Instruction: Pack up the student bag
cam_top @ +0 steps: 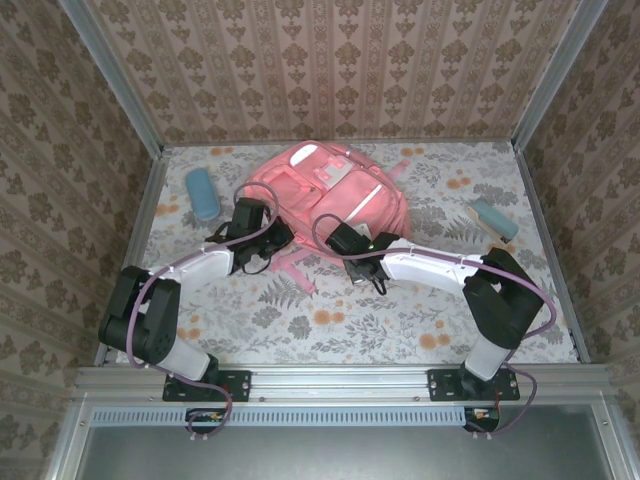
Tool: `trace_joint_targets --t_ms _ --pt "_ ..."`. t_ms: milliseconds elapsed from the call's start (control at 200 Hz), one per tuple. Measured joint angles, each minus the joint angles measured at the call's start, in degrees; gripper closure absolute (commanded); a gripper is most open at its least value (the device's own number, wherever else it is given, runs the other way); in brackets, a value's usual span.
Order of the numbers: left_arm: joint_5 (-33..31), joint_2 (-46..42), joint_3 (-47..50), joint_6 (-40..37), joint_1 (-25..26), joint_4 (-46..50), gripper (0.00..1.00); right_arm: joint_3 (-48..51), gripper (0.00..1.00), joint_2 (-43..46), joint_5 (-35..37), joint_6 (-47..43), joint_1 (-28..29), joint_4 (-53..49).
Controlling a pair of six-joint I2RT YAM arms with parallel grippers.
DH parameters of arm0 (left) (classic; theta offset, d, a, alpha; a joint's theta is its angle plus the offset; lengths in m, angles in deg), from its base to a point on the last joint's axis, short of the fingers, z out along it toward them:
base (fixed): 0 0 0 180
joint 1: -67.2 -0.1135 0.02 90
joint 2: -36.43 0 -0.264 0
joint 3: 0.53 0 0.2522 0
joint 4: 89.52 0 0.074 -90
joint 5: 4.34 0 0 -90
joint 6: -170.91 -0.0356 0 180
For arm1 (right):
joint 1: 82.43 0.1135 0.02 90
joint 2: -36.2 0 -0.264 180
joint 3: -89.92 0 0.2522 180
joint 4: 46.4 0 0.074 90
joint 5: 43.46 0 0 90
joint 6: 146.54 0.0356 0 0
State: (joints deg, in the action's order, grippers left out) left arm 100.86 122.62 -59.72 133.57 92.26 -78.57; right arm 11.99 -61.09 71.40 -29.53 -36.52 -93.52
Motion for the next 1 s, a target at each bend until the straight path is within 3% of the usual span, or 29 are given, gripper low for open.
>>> trace_joint_targets --t_ms 290,540,670,850,995 --pt "0.3 0.0 -0.2 -1.1 -1.2 0.9 0.98 4.5 0.98 6.1 -0.3 0.4 -1.7 2.0" --pt "0.8 1.4 -1.9 -2.9 -2.8 1.3 0.96 5.1 1.00 9.0 -8.6 1.0 -4.8 3.4" --pt "-0.7 1.7 -2.8 -4.0 -5.0 2.8 0.80 5.1 1.00 8.9 -17.7 -0.2 -3.4 5.9" --pt "-5.1 -0.5 -3.8 -5.0 -8.9 8.3 0.42 2.0 1.00 4.8 -30.5 -0.1 -0.2 11.6" --pt "-7.8 -7.5 -3.6 -4.2 -10.1 14.5 0.31 -4.9 1.00 -2.7 -36.3 0.3 0.9 14.4"
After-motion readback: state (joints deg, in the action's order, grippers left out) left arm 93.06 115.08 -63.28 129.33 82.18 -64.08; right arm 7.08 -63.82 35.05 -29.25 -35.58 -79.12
